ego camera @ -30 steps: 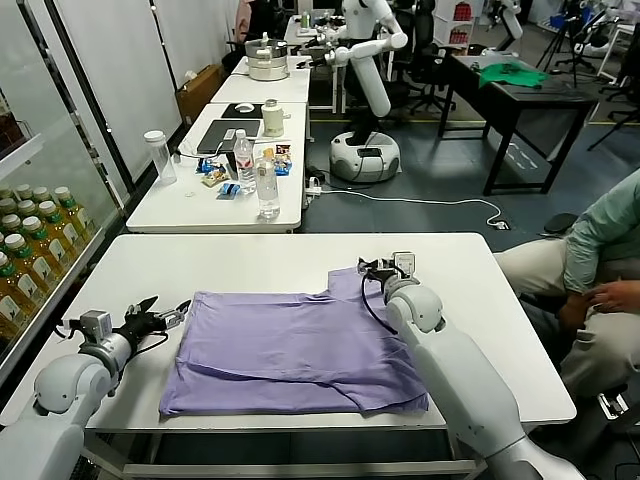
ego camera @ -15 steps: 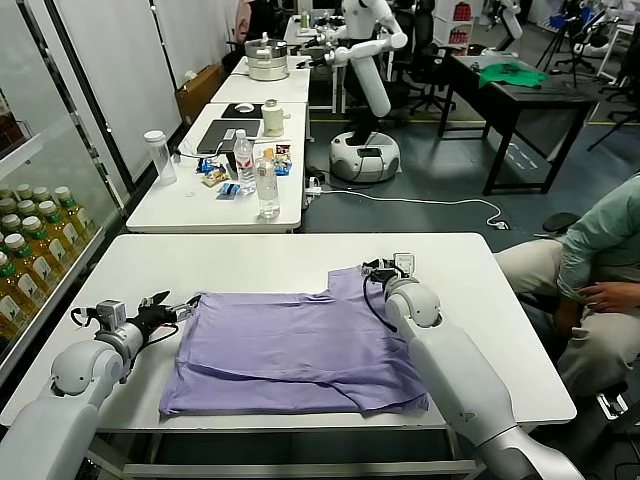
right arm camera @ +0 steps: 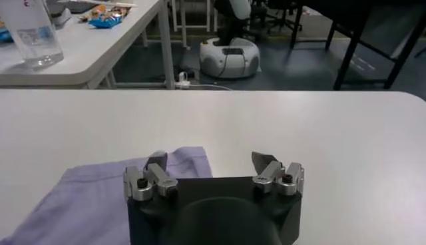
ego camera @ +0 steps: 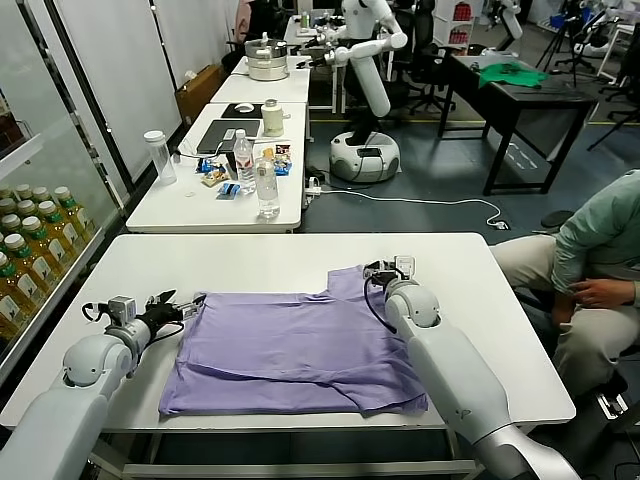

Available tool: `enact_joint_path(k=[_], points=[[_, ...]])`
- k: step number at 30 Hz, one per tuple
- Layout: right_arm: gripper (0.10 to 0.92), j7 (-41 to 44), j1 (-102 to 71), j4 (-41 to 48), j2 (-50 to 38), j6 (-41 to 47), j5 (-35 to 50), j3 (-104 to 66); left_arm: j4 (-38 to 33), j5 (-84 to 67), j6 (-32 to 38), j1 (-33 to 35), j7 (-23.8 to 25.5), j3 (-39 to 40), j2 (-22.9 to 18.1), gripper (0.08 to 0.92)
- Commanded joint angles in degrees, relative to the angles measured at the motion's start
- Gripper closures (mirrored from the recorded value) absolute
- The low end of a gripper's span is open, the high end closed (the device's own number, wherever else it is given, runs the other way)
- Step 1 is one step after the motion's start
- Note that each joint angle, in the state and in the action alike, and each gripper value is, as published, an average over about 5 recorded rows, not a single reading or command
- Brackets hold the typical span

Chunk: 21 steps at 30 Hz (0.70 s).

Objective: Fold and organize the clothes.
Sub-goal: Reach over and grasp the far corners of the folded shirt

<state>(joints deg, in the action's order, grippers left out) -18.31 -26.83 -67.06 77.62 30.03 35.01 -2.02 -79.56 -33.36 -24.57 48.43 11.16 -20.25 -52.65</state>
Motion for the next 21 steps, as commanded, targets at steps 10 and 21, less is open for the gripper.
enact_joint_path(k=[10,21], points=[[0.301,-0.86,0.27,2.22,1.19,-0.25,0.44,0.28,2.32,1.29,0.87,-1.54,0.2,1.13,-0.38,0.337],[0.612,0.08,0.4,3.63,2.07,-1.06,1.4,-0.16,2.23,1.25,0.97,-1.15,0.37,1.25,-1.06,0.658]])
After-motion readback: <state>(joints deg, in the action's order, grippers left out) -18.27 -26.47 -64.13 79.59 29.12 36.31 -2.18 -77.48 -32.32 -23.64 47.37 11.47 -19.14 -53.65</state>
